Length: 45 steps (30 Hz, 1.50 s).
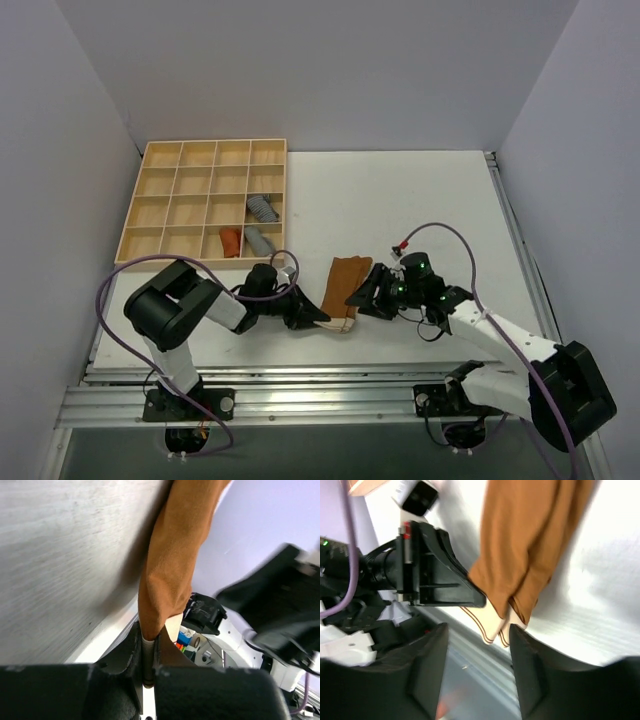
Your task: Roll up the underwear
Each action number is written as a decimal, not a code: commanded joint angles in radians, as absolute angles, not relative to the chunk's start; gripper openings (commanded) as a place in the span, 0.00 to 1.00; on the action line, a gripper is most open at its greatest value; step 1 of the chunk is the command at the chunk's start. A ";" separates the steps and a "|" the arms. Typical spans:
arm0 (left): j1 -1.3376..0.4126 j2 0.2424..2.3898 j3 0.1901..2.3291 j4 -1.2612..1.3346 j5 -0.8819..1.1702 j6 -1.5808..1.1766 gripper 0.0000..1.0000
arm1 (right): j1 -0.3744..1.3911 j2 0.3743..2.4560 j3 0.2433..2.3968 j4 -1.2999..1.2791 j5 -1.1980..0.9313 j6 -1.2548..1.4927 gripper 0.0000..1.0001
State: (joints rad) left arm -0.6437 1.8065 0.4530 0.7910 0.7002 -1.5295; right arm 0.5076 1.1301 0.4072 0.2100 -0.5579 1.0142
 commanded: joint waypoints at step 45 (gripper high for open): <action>-0.515 1.875 0.813 -0.351 0.882 -1.054 0.02 | 1.341 1.683 1.043 -0.293 0.451 0.279 0.36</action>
State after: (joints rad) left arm -0.5381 1.8030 0.8162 -0.2687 0.9031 -1.0550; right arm 1.3186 1.6535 0.9943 -0.2363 0.3763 0.2676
